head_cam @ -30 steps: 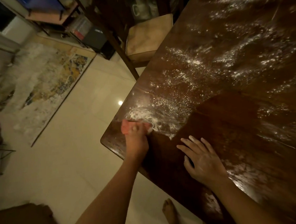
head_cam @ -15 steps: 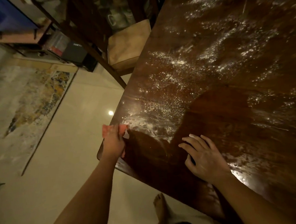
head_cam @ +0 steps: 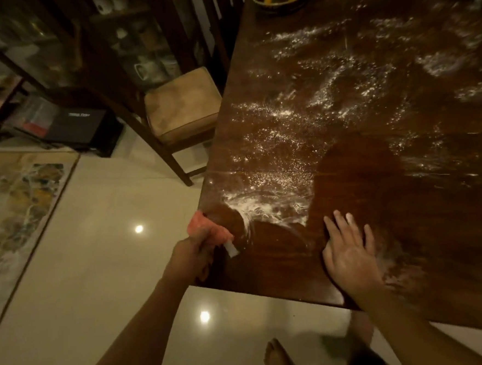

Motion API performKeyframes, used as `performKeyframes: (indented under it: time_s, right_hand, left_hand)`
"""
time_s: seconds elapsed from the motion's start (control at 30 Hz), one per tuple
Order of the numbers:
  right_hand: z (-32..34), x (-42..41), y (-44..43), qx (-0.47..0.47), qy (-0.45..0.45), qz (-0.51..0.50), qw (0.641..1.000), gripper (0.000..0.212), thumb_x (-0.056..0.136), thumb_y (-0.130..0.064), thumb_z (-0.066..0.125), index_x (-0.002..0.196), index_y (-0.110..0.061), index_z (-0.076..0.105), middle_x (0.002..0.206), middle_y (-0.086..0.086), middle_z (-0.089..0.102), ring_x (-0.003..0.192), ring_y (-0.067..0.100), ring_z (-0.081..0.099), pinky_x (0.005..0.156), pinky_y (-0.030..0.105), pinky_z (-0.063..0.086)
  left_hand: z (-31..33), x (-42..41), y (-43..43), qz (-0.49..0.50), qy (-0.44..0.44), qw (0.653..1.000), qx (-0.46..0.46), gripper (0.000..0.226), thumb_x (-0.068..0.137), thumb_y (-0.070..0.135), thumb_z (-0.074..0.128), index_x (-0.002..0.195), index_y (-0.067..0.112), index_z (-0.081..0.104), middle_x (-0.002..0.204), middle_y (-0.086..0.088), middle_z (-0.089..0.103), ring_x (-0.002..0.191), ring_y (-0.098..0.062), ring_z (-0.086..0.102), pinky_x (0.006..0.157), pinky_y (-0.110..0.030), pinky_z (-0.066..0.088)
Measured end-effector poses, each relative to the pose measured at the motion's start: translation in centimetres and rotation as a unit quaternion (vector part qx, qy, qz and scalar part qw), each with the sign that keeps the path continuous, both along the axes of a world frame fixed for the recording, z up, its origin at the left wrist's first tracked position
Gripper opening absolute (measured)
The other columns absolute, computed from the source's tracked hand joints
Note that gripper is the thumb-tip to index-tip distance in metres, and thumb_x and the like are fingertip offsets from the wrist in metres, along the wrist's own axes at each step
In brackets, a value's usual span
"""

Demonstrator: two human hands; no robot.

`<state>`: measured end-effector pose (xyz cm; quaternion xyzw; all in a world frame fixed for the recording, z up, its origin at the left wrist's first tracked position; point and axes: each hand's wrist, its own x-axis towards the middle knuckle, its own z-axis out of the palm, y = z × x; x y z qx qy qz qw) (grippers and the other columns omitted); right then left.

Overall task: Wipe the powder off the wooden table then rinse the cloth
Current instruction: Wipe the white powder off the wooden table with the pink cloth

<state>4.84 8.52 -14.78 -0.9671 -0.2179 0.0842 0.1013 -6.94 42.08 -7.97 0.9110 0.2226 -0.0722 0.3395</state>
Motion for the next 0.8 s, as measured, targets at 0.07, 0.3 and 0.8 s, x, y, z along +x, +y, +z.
performKeyframes:
  time_s: [0.07, 0.3, 0.8]
  right_hand:
    - [0.1, -2.7, 2.2, -0.016, 0.001, -0.017, 1.0, 0.065, 0.098, -0.043, 0.023, 0.157, -0.016, 0.032, 0.166, 0.011, 0.026, 0.154, 0.031, 0.021, 0.121, 0.06, 0.014]
    - [0.1, -3.9, 3.2, -0.023, -0.013, -0.027, 0.999, 0.069, 0.095, -0.047, 0.033, 0.156, -0.017, 0.035, 0.166, 0.011, 0.024, 0.155, 0.029, 0.018, 0.121, 0.059, 0.013]
    - [-0.1, -3.7, 3.1, 0.009, -0.012, -0.055, 0.998, 0.066, 0.092, -0.048, 0.042, 0.154, -0.025, 0.039, 0.164, 0.003, 0.031, 0.154, 0.021, 0.02, 0.122, 0.053, 0.018]
  left_hand:
    - [0.2, 2.0, 0.6, 0.047, -0.033, 0.998, -0.031, 0.022, 0.102, 0.038, 0.051, 0.103, 0.027, 0.069, 0.096, -0.019, 0.068, 0.07, -0.029, 0.069, 0.053, -0.035, 0.054]
    - [-3.1, 10.4, 1.9, -0.005, 0.016, 0.995, 0.1, 0.036, 0.102, 0.024, 0.041, 0.135, 0.022, 0.056, 0.128, -0.014, 0.064, 0.109, -0.035, 0.065, 0.085, -0.042, 0.059]
    - [-3.8, 16.6, 4.4, -0.049, -0.02, 0.985, 0.162, 0.039, 0.102, 0.025, 0.033, 0.133, 0.009, 0.05, 0.136, -0.016, 0.055, 0.122, -0.037, 0.055, 0.098, -0.052, 0.048]
